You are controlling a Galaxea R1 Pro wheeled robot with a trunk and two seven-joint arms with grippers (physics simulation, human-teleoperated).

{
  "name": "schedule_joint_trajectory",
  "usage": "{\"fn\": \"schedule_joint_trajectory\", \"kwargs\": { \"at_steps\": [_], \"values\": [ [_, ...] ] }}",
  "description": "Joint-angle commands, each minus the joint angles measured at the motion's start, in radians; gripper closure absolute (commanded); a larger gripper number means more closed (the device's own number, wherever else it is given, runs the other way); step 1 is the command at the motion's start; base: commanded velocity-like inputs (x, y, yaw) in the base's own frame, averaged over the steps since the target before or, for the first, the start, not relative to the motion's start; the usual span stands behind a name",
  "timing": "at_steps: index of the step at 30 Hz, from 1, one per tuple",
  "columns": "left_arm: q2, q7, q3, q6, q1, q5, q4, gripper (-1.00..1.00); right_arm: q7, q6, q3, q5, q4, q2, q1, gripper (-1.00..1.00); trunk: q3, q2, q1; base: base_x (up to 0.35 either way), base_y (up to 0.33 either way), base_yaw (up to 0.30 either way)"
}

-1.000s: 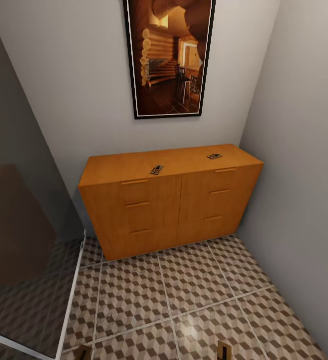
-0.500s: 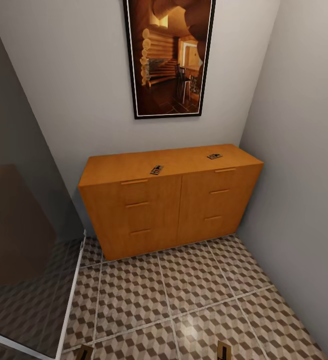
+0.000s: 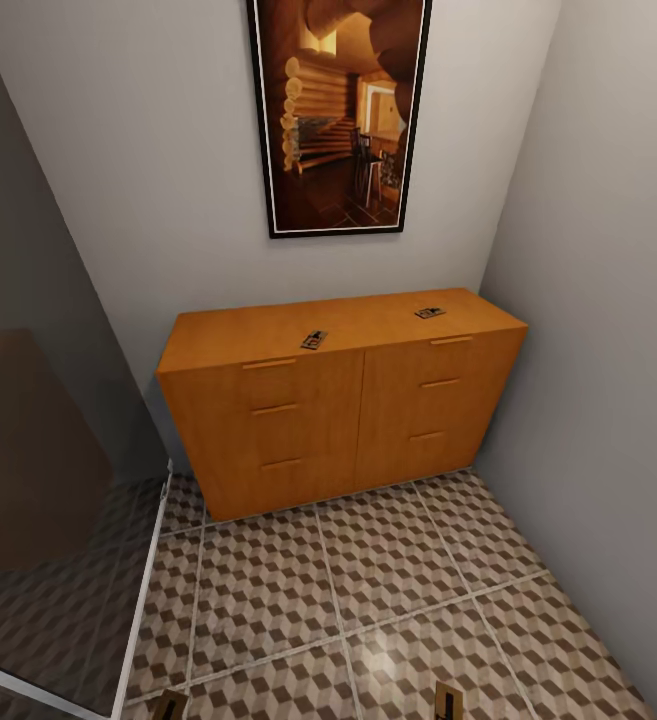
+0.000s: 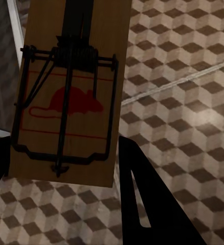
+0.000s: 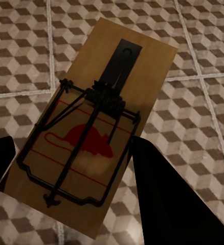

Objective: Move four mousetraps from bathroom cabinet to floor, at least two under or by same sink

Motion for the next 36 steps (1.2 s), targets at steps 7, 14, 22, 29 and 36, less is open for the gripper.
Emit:
{"fn": "schedule_joint_trajectory", "kwargs": {
  "at_steps": [7,14,22,29,36],
  "values": [
    [0.001,0.011,-0.008,0.001,-0.001,-0.001,-0.002,1.00,-0.002,-0.002,0.002,0.005,0.001,0.001,-0.001,1.00,0.001,0.000,0.000,0.000,0.000,-0.049],
    [0.001,0.011,-0.008,0.002,-0.001,-0.001,-0.002,1.00,-0.002,-0.002,0.001,0.005,0.001,0.001,-0.001,1.00,0.008,0.000,0.000,0.000,0.000,-0.206],
    [-0.004,0.011,-0.009,0.003,-0.001,-0.001,0.002,1.00,-0.002,-0.002,0.002,0.005,0.001,0.001,-0.001,1.00,0.012,0.000,0.000,0.000,0.000,-0.163],
    [-0.010,0.011,-0.009,0.003,-0.001,-0.001,0.009,1.00,-0.002,-0.005,0.004,0.006,0.001,-0.001,-0.001,1.00,0.013,0.000,0.000,0.000,0.000,-0.025],
    [-0.011,0.011,-0.008,0.003,-0.001,-0.001,0.009,1.00,-0.002,-0.005,0.004,0.006,0.001,0.001,-0.001,1.00,0.012,0.000,0.000,0.000,0.000,-0.001]
  ]
}}
